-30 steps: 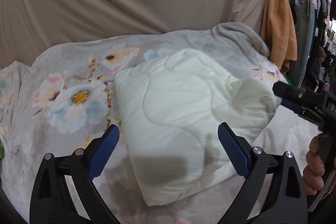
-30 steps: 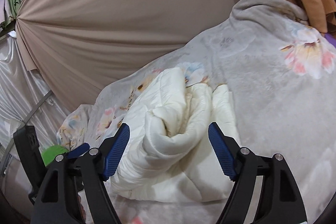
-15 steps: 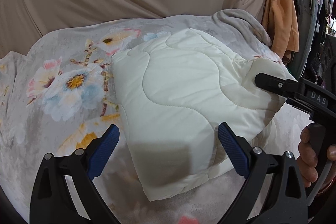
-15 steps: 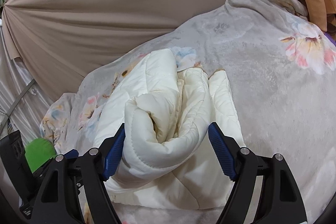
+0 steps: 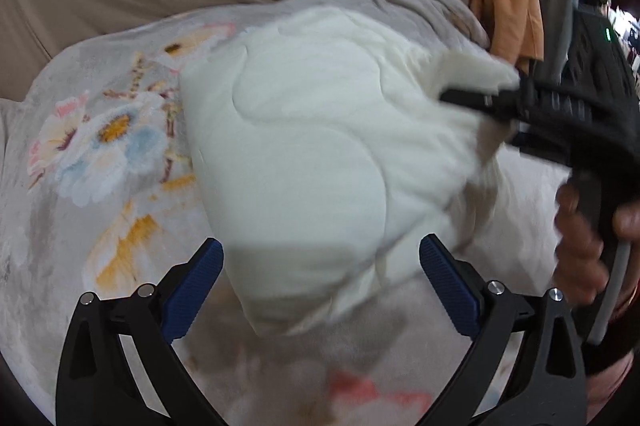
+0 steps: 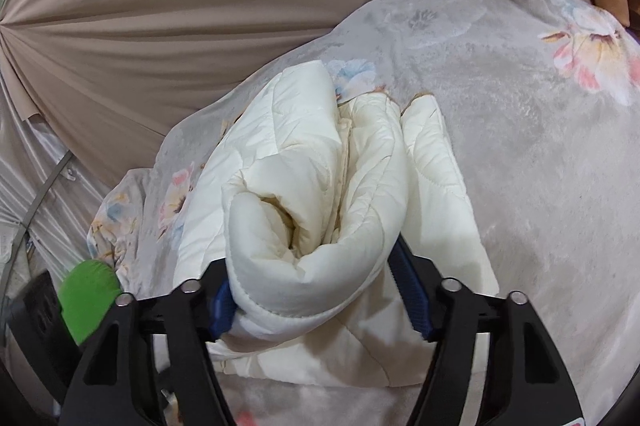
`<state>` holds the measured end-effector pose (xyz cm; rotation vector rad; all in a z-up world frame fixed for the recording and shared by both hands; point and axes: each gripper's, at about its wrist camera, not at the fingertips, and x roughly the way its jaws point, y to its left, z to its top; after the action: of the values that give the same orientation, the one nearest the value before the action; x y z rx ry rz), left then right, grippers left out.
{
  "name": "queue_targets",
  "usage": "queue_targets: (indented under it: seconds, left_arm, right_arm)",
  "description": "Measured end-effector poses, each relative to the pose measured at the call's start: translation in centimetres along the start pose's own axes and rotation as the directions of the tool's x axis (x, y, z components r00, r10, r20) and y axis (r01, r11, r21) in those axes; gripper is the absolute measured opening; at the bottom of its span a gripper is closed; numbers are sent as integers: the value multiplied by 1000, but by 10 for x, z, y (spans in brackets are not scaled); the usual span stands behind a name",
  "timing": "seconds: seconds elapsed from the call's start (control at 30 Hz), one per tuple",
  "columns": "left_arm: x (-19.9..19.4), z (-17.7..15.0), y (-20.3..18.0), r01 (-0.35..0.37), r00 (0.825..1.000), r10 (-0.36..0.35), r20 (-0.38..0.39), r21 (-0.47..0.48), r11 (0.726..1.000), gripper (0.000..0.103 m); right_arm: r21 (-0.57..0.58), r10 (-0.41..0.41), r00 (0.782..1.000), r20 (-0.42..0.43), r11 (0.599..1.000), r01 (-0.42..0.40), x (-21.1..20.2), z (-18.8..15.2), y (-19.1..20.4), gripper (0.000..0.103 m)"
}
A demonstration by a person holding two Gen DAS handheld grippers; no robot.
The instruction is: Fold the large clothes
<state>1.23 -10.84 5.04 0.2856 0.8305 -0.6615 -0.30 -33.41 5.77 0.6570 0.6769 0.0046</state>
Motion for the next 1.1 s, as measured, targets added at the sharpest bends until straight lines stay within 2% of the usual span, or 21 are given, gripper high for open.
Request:
queue_targets:
  seconds: [0.07, 0.17, 0.27, 0.37, 0.43, 0.47, 0.53, 0.57, 0.6, 0.67, 0.77, 0.83, 0.93, 0.97, 1.03, 1.1]
  left_arm:
    - [10, -10, 3, -53, 998, 53, -22, 3, 999, 96]
    - [18, -11, 20, -106, 994, 105, -18, -59, 993, 96]
    - [12, -6, 31, -77, 997, 79, 20, -97, 992, 93]
    - [15, -1, 29, -112, 993, 113, 18, -73, 991, 78]
    - [26, -3, 33, -108, 994, 106, -19, -86, 990, 77]
    - [32, -4, 36, -91, 995, 87, -38, -98, 991, 77]
    - [43, -9, 39, -83, 995, 77, -68, -102, 991, 77]
    - [46, -10, 38, -81, 995, 74, -69, -99, 992, 77]
    - [47, -11, 34, -86, 994, 80, -68, -90, 992, 77]
    - [47, -11, 25, -119, 991, 116, -59, -48, 992, 77]
    - [41, -13, 21, -129, 990, 128, -59, -21, 991, 77]
    - [29, -16, 26, -71, 995, 69, -70, -34, 997, 76]
    - [5, -21, 37, 17, 998, -21, -64, -62, 998, 77]
    - [-1, -22, 39, 31, 998, -35, -58, -66, 997, 78]
    - [-18, -19, 43, 57, 997, -60, -38, -74, 996, 79]
    - [-34, -10, 45, 58, 998, -57, 18, -77, 995, 86]
  right_arm:
    - [-18, -4, 1000, 0, 1000, 4, 1, 0, 5, 37]
    - [-90, -10, 1000, 28, 996, 12, -5, 5, 27, 21]
    - [-153, 115, 988, 99, 983, -99, -34, 11, 50, 16]
    - [-216, 233, 948, 218, 959, -186, -71, 5, 59, 15]
    - [-203, 192, 946, 259, 969, -141, -76, -6, 44, 14]
    - [-167, 153, 957, 247, 979, -114, -71, -11, 29, 14]
    - [-45, 45, 986, 163, 998, -38, -43, -25, -14, 14]
    - [14, 15, 993, 120, 1000, -17, -28, -32, -36, 15]
    - [69, 34, 995, 95, 997, -41, -17, -41, -57, 15]
    - [129, 57, 996, 75, 989, -66, -11, -49, -73, 15]
    - [85, 28, 997, 67, 996, -34, -11, -47, -67, 19]
    - [81, 25, 998, 61, 996, -30, -12, -47, -67, 23]
    - [133, 64, 995, 71, 988, -74, -24, -51, -77, 39]
    - [146, 69, 994, 80, 986, -80, -29, -53, -80, 49]
    - [167, 78, 992, 97, 982, -94, -40, -54, -83, 55]
    - [185, 83, 990, 113, 977, -103, -52, -53, -84, 58]
